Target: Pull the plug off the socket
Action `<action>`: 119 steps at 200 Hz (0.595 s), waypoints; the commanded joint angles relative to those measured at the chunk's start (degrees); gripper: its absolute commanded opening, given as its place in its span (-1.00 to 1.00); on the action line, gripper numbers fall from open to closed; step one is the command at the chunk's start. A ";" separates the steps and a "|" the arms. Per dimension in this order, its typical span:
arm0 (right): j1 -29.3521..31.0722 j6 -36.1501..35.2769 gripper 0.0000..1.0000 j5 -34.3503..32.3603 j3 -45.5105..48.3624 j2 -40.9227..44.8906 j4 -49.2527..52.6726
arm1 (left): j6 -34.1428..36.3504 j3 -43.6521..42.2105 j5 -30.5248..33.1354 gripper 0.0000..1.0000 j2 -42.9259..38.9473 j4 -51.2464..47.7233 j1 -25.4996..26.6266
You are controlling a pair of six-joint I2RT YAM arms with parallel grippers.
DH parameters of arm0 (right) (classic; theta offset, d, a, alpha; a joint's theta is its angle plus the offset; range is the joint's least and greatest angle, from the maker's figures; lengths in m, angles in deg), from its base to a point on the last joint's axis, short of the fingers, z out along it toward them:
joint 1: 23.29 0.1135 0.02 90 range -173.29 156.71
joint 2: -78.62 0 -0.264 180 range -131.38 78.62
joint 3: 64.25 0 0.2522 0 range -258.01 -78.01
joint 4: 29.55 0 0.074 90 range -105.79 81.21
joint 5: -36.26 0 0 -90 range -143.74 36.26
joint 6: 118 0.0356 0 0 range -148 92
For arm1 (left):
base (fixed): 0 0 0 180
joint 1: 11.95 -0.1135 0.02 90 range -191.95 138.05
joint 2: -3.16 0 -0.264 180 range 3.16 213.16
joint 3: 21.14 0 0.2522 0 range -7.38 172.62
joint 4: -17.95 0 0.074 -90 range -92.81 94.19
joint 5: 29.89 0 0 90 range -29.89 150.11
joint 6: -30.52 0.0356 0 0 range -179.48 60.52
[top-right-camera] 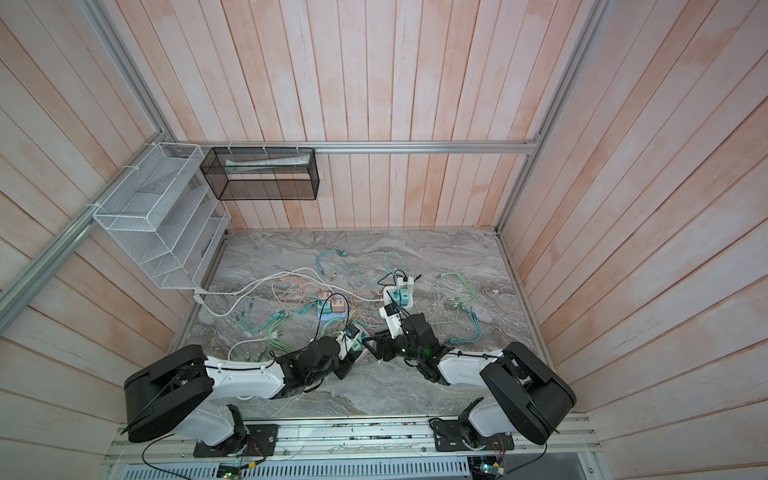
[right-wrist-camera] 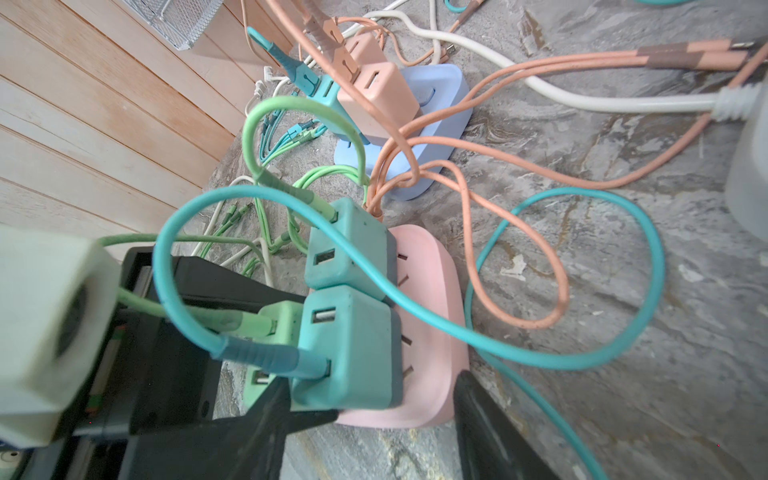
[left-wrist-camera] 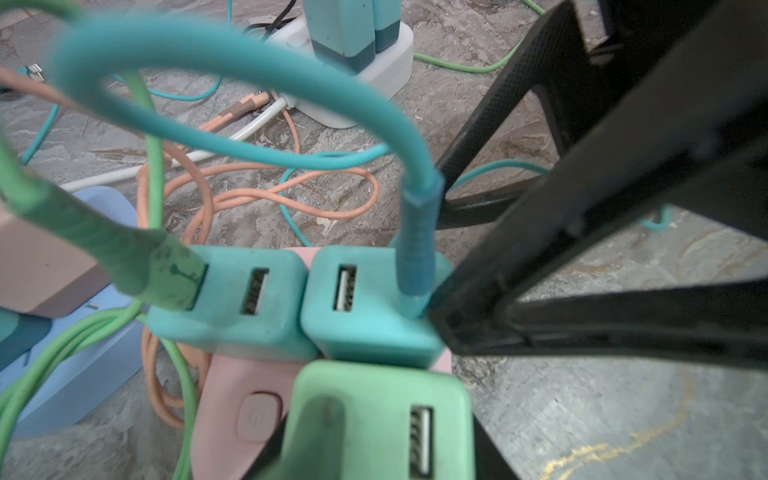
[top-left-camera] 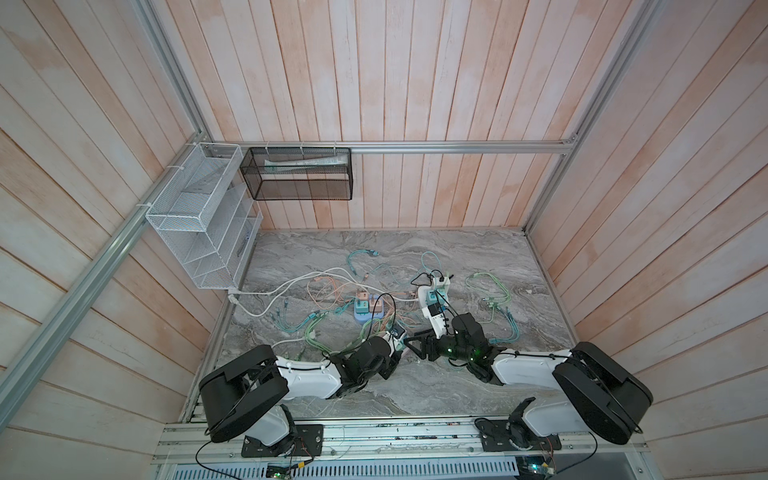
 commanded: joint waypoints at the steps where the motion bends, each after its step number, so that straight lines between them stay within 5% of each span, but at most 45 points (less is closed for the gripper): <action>1: -0.18 -0.02 0.17 -1.00 -1.35 -0.37 -1.64 | 0.33 1.54 -0.69 -0.18 1.56 -0.13 0.08; 51: -0.18 1.05 0.11 -1.64 -0.48 0.00 -4.12 | 0.58 1.78 -0.95 -0.42 1.05 -0.76 0.21; 119: 0.86 -1.81 -0.16 -2.52 -1.72 -1.41 -1.58 | -0.52 2.71 -2.27 -0.48 0.46 -1.18 0.17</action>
